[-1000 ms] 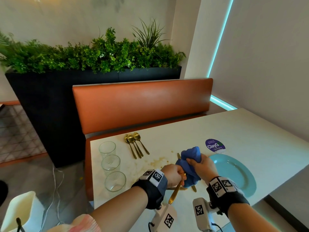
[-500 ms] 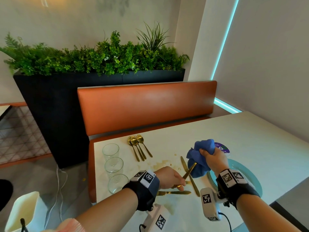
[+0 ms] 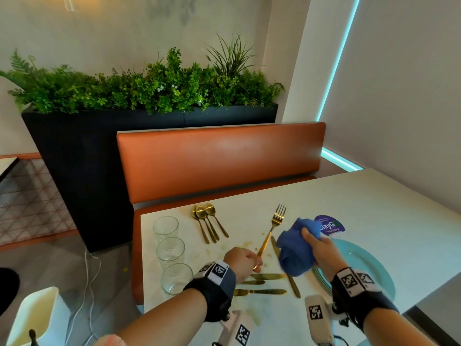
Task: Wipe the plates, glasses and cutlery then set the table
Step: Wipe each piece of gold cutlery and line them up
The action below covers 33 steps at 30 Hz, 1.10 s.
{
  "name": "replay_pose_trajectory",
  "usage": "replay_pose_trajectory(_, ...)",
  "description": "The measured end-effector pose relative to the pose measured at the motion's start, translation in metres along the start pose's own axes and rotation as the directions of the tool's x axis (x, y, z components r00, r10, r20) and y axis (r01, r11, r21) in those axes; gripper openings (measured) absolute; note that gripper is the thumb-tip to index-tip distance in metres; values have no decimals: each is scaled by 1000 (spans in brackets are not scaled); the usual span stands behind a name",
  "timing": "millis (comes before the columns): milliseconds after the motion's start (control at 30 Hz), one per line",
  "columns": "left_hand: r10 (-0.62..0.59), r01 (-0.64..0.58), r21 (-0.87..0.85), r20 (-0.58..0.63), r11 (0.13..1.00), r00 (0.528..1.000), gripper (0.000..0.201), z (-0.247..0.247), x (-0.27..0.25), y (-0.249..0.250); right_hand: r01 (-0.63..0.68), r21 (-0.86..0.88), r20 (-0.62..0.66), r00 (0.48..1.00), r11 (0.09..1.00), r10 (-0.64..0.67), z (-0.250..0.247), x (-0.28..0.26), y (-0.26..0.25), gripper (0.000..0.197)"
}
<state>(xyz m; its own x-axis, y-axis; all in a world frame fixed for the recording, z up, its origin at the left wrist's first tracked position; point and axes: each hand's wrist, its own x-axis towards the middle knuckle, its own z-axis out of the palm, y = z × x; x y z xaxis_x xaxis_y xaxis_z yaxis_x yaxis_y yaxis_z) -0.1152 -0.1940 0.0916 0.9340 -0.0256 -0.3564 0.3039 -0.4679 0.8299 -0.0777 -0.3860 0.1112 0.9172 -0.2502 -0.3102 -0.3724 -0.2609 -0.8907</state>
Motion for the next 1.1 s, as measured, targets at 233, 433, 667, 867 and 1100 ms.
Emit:
replay_pose_trajectory(233, 15, -12, -32, 89, 999, 996, 14, 29, 0, 15, 11, 119, 142, 990, 993, -27, 39, -9, -6, 19)
replay_pose_trajectory(433, -91, 87, 75, 63, 993, 994, 24, 14, 11, 26, 101, -146, 212, 975, 984, -69, 49, -5, -7, 23)
replay_pose_trajectory(667, 44, -42, -15, 166, 999, 985, 12, 19, 7, 4, 262, -418, 253, 953, 870, -165, 52, 0, -7, 31)
replay_pose_trajectory(867, -69, 44, 218, 110, 975, 992, 37, 14, 28, 23, 241, -405, 279, 951, 882, -131, 60, 12, -11, 27)
replay_pose_trajectory(1100, -65, 2, 319, 186, 948, 980, 23, 10, 57, 26, 284, -606, 298, 947, 743, -118, 42, 35, -18, 24)
